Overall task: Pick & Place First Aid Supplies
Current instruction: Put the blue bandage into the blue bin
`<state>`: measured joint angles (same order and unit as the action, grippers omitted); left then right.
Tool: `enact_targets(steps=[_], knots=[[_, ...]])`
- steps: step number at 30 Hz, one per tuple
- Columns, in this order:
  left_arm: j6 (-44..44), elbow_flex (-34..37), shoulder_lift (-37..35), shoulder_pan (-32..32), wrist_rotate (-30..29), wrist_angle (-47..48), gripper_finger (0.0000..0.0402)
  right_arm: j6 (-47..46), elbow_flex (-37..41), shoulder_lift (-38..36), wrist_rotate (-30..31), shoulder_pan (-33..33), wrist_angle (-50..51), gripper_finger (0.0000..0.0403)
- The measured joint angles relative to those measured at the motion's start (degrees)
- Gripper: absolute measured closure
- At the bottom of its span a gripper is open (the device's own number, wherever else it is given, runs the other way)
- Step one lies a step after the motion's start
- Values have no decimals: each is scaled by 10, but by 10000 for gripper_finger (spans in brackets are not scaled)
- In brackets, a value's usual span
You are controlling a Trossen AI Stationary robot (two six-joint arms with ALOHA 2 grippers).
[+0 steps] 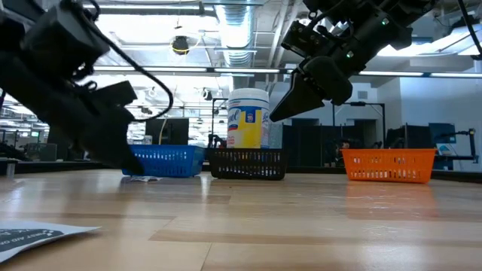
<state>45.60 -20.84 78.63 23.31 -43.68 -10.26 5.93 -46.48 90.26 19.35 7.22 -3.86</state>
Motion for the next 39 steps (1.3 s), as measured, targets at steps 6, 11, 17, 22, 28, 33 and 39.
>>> enact_targets(steps=[6,11,17,22,28,33,39], knots=[[2,-2,60,-6,-13,-66,325,0,0,0,0,0,0,330],[3,-2,90,-6,-24,-73,334,0,0,0,0,0,0,330],[-4,-2,92,-4,0,-85,393,-5,0,0,0,0,0,330],[-132,0,97,17,48,-203,395,-5,0,0,0,0,-2,330],[-301,-46,97,27,-16,-271,396,-5,0,0,0,0,-23,330],[-381,-69,82,23,-147,-272,395,-5,0,0,0,0,-23,330],[-389,-53,-3,22,-250,-266,393,-49,0,0,0,0,-24,330]])
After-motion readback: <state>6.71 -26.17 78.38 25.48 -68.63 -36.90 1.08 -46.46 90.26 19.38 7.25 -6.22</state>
